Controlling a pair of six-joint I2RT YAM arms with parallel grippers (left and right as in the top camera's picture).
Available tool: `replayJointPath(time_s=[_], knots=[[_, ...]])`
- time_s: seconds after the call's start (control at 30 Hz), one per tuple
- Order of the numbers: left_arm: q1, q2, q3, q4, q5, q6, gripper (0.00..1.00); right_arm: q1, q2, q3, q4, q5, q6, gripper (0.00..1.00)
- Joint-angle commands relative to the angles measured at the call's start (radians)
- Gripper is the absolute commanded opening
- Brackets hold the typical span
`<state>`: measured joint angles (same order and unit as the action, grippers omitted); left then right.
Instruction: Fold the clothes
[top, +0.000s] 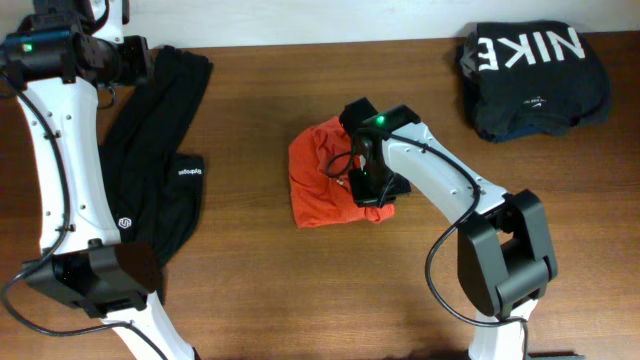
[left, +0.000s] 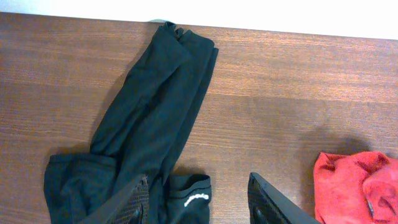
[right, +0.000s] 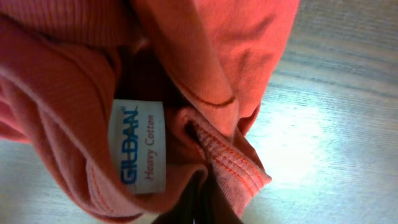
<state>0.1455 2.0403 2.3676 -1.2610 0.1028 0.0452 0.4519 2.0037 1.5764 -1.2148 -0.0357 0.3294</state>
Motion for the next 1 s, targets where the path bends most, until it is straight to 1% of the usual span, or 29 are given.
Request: replayJointPath(time_s=[0.0, 0.17, 0.2, 0.23, 0.3, 0.37, 0.43, 0.47, 0.5, 0.63, 0.73, 0.83, 0.97], knots=[[0.002, 0.010, 0.004, 0.000, -0.007, 0.028, 0.51, -0.008, -0.023, 0.020, -0.002, -0.039, -0.048, 0.15], [0.002, 0.010, 0.004, -0.001, -0.018, 0.031, 0.51, 0.006, -0.048, 0.150, -0.012, -0.058, -0.152, 0.31], [0.002, 0.010, 0.004, 0.000, -0.018, 0.031, 0.51, 0.013, -0.049, 0.194, -0.011, -0.058, -0.187, 0.37], [0.002, 0.010, 0.004, 0.000, -0.018, 0.031, 0.51, 0.021, -0.049, 0.219, -0.003, -0.058, -0.219, 0.41], [0.002, 0.010, 0.004, 0.004, -0.019, 0.032, 0.51, 0.040, -0.049, 0.231, 0.044, -0.057, -0.282, 0.50], [0.002, 0.010, 0.004, 0.014, -0.026, 0.032, 0.52, 0.065, -0.037, 0.229, 0.096, -0.036, -0.351, 0.55], [0.002, 0.010, 0.004, 0.028, -0.026, 0.032, 0.53, 0.093, -0.012, 0.229, 0.132, -0.006, -0.415, 0.57], [0.002, 0.010, 0.004, 0.034, -0.026, 0.032, 0.55, 0.104, 0.002, 0.229, 0.145, 0.004, -0.443, 0.58], [0.002, 0.010, 0.004, 0.038, -0.026, 0.032, 0.55, 0.110, 0.010, 0.229, 0.152, 0.012, -0.453, 0.58], [0.002, 0.010, 0.004, 0.045, -0.026, 0.032, 0.56, 0.145, 0.089, 0.229, 0.218, 0.169, -0.477, 0.59], [0.002, 0.010, 0.004, 0.045, -0.026, 0.032, 0.56, 0.149, 0.146, 0.229, 0.254, 0.202, -0.491, 0.61], [0.002, 0.010, 0.004, 0.044, -0.029, 0.032, 0.56, 0.150, 0.197, 0.229, 0.247, 0.206, -0.498, 0.64], [0.002, 0.010, 0.004, 0.044, -0.045, 0.035, 0.56, 0.150, 0.204, 0.229, 0.252, 0.211, -0.489, 0.65]])
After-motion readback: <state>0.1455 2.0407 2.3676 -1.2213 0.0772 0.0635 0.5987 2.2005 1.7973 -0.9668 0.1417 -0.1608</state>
